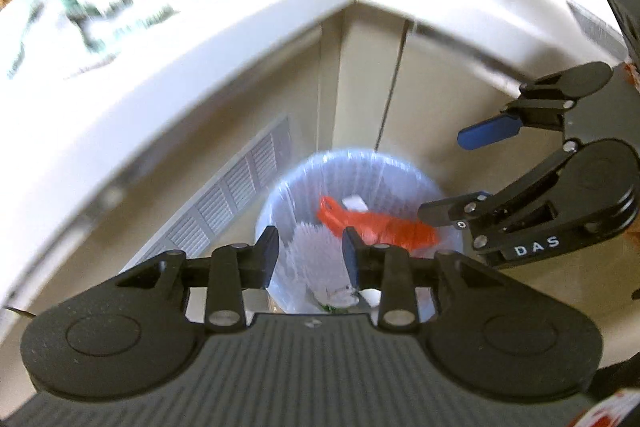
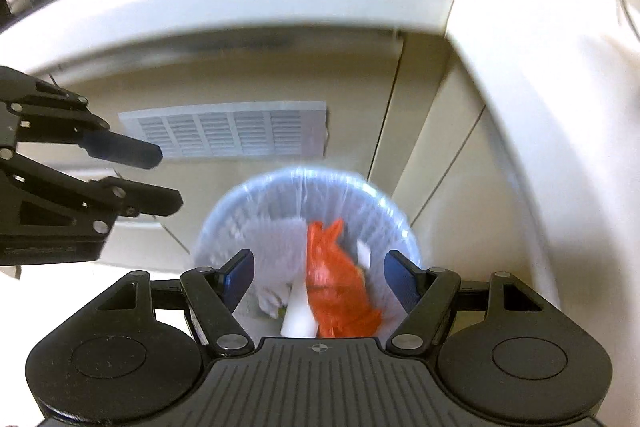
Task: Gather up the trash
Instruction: 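Move both open tools back up to the counter, then grasp the white toothbrush with the right tool while the left tool grasps the silver foil packet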
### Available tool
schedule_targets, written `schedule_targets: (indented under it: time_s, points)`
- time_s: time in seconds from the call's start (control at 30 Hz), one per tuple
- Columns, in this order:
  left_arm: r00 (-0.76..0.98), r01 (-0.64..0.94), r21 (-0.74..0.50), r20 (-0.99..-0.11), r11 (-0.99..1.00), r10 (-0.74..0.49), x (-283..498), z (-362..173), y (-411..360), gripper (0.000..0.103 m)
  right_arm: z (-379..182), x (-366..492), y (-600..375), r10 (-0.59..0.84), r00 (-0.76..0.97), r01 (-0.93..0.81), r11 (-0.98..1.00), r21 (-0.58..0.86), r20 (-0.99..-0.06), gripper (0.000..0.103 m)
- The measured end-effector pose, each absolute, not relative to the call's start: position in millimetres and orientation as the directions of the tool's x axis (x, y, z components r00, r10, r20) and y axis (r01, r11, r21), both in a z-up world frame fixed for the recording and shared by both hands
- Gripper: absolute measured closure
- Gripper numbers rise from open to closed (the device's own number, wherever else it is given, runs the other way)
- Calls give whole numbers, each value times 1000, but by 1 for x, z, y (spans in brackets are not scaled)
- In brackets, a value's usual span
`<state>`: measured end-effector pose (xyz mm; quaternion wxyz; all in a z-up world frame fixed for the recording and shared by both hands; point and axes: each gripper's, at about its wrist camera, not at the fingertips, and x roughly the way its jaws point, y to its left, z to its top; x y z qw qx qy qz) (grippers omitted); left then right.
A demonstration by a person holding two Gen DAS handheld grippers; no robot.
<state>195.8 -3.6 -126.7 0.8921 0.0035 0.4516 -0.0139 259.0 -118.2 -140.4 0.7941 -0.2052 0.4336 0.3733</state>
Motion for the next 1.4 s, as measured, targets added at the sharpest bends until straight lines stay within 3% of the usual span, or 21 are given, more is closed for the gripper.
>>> schedule_targets:
  time_s: [0.43, 0.83, 1.1, 1.4]
  points:
    - [725, -40, -15, -688, 999, 19, 194, -45, 16, 61, -53, 257, -130, 500, 483, -727, 687, -11, -719, 31]
    - [779, -76, -9, -624, 997, 54, 208, -11, 32, 50, -15, 285, -152, 464, 602, -651, 757, -63, -649, 31]
    - [787, -143, 2, -606, 990, 115, 248, -3, 36, 45, 0, 362, -173, 477, 608, -675, 732, -97, -635, 31]
    - [762, -78, 133, -631, 988, 145, 327, -4, 32, 42, -4, 484, -188, 483, 579, -737, 655, -167, -657, 31]
